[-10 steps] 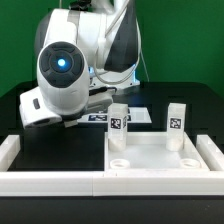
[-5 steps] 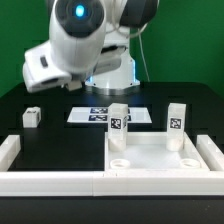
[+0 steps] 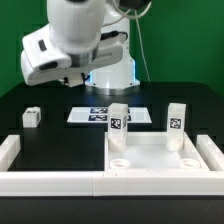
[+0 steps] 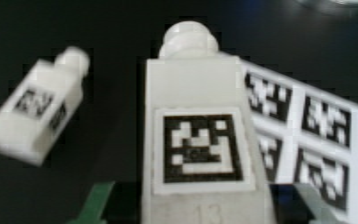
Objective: Assemble square table
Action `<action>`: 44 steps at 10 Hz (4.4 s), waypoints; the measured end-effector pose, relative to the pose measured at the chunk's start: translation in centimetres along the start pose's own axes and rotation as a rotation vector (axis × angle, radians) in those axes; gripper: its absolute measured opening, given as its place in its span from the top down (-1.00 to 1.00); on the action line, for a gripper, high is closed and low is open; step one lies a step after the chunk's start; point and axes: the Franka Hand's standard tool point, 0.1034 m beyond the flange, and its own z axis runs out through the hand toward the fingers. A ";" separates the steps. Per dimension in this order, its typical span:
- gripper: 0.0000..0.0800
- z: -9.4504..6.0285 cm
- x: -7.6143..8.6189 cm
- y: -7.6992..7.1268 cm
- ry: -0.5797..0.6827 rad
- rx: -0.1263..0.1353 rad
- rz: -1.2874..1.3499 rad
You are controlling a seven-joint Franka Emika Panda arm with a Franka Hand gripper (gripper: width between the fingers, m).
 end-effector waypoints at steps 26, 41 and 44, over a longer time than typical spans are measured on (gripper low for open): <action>0.27 -16.2 21.2 -12.4 1.298 -0.188 0.163; 0.27 -12.5 23.3 -10.9 1.328 -0.207 0.180; 0.27 -12.6 23.3 -10.6 1.345 -0.212 0.185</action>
Offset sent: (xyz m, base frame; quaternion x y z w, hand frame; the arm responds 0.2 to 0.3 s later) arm 0.0965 0.0514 0.0674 -0.0123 0.1666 0.1201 0.9786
